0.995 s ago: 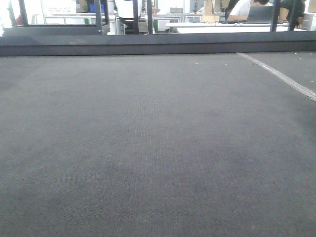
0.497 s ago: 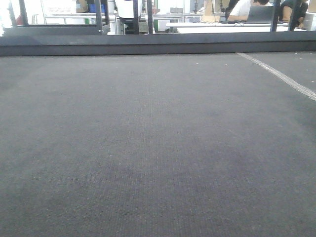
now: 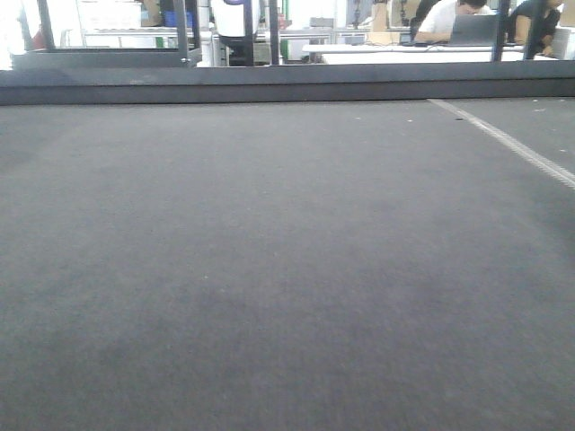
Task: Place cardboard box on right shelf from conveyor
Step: 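Drive to the steel shelf rack holding the box in the right gripper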
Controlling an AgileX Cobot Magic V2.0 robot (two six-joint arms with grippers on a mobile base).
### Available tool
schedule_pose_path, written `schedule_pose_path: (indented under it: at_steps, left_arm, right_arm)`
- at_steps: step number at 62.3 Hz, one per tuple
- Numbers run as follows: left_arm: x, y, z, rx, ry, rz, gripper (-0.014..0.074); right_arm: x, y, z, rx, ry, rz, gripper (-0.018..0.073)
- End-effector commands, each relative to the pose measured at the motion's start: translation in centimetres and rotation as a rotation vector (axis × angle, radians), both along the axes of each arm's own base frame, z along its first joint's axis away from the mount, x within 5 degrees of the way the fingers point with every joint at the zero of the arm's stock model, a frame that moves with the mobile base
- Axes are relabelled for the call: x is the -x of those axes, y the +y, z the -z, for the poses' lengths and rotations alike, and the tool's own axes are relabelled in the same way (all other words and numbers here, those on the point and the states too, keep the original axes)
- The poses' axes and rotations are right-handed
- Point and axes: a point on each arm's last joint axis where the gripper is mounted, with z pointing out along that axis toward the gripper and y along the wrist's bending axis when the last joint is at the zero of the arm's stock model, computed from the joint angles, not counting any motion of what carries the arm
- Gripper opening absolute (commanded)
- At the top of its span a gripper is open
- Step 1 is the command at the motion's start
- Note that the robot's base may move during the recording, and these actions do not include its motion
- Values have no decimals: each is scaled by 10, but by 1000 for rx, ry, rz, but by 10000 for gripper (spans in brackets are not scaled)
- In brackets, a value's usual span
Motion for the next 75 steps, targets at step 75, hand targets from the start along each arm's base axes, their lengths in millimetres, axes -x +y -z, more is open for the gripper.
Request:
schedule_pose_path:
  at_steps: [75]
  left_arm:
    - [1,1,-9,16,-93,-8,-119]
  right_arm:
    - [4,1,-20,-4,-132,-6,402]
